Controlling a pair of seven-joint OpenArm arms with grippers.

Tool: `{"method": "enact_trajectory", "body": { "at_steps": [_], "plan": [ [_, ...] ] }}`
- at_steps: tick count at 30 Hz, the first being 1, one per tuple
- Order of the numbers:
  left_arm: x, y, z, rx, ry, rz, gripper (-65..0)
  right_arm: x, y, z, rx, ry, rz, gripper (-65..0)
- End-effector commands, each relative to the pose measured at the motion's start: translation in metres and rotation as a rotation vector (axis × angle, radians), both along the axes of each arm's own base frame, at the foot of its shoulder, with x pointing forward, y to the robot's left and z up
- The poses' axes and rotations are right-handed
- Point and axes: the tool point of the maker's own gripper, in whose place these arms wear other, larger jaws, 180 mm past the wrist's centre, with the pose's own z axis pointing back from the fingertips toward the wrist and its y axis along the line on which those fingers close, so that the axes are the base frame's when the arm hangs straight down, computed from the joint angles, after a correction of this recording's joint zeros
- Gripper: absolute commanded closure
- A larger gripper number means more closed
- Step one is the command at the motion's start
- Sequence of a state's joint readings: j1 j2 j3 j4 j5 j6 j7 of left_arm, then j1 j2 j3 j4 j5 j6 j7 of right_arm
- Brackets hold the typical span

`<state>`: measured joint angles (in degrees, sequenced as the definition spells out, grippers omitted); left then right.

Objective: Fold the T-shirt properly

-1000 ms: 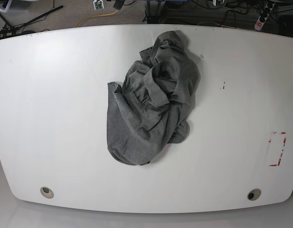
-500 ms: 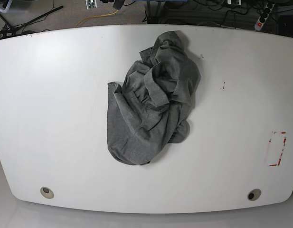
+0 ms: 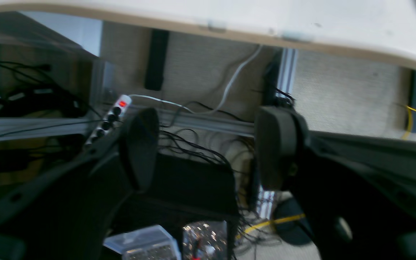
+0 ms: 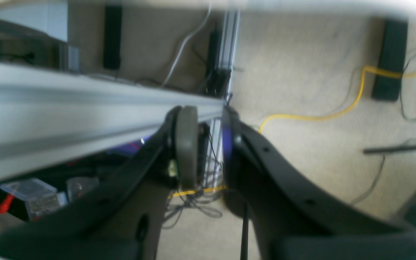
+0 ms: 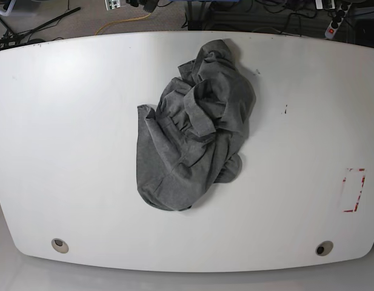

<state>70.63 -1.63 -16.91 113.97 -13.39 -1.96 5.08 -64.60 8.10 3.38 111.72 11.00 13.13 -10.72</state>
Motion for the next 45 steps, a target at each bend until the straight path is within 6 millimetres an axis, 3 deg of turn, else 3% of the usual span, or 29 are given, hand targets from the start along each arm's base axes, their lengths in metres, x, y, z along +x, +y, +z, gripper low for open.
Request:
{"method": "enact_trajectory", "body": {
  "at_steps": [1,3,15,22,30,37,45],
  "plan": [
    [0.01,0.0,0.008,0.008,-0.042,-0.013,-38.1,0.007,-0.007,0.009,0.0,-0.031,-0.032,-11.7],
    [0.021,0.002,0.009,0.015,-0.067,-0.03,-38.1,0.013,-0.008,0.01,0.024,-0.046,-0.059,-11.7],
    [0.091,0.008,0.022,0.038,-0.246,-0.072,-38.8,0.096,-0.012,0.03,0.143,-0.238,-0.126,-12.4],
    [0.117,0.008,0.031,0.045,-0.319,-0.076,-50.7,0.131,-0.005,0.036,0.156,-0.286,-0.091,-14.1],
    [0.127,0.008,0.034,0.057,-0.327,-0.141,-50.7,0.168,-0.005,0.051,0.158,-0.377,-0.076,-39.2],
    [0.129,0.008,0.034,0.064,-0.324,-0.168,-50.7,0.216,-0.005,0.066,0.14,-0.433,-0.037,-41.1],
    [0.127,0.004,0.032,0.052,-0.32,-0.166,-50.6,0.29,-0.002,0.088,0.119,-0.479,0.015,-40.9]
  ]
}}
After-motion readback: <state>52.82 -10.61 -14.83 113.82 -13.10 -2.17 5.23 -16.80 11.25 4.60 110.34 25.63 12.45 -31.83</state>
